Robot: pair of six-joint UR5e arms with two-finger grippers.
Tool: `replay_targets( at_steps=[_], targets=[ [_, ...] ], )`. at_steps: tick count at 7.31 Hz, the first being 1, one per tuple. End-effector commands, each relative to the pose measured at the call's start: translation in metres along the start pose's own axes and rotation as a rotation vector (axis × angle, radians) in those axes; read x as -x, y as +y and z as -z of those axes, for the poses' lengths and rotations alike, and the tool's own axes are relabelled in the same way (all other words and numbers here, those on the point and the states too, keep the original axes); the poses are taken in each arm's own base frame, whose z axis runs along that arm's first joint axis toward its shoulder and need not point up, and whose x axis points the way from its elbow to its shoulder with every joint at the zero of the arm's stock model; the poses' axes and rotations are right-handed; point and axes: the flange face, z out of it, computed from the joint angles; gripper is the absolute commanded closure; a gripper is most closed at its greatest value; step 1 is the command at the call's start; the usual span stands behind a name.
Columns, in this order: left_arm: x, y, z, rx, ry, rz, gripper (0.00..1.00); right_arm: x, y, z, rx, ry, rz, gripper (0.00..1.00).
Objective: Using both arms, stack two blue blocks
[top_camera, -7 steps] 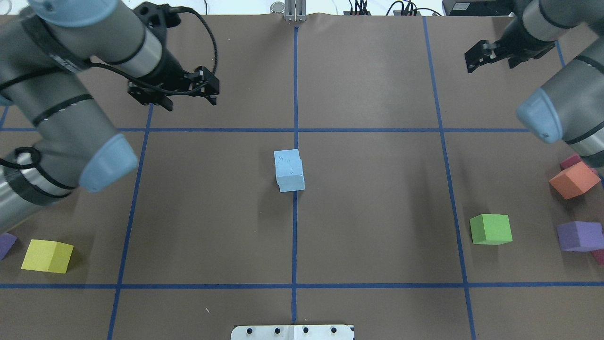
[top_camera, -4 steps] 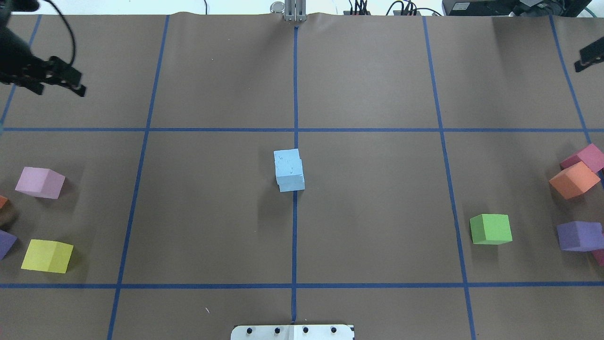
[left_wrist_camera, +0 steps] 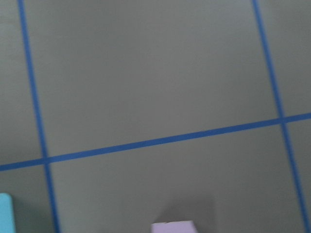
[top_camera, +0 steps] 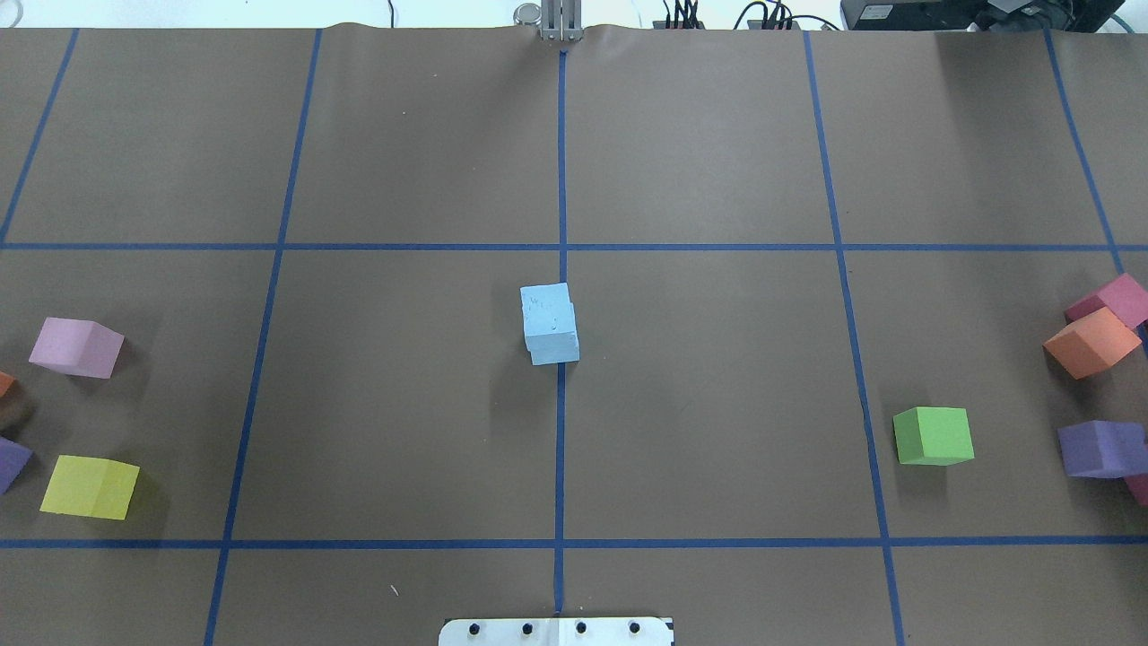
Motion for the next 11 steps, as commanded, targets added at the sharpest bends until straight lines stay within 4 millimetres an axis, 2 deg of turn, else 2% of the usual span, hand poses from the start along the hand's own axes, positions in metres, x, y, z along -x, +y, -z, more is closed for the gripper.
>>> replay_targets(
  at_steps=[1, 2, 3, 11],
  targets=[
    [0.048, 0.036, -0.019, 0.047, 0.017, 0.024, 0.01, -0.01, 0.014, -0.003, 0.018, -0.006, 0.026, 0.0],
    [0.053, 0.046, -0.024, 0.061, 0.016, 0.039, 0.01, -0.013, 0.016, -0.003, 0.017, -0.001, 0.022, 0.0],
    [0.055, 0.048, -0.024, 0.062, 0.016, 0.042, 0.01, -0.013, 0.016, -0.003, 0.016, 0.001, 0.022, 0.0],
    [0.058, 0.05, -0.024, 0.073, 0.013, 0.067, 0.01, -0.012, 0.016, -0.003, 0.017, 0.001, 0.023, 0.0]
  ],
)
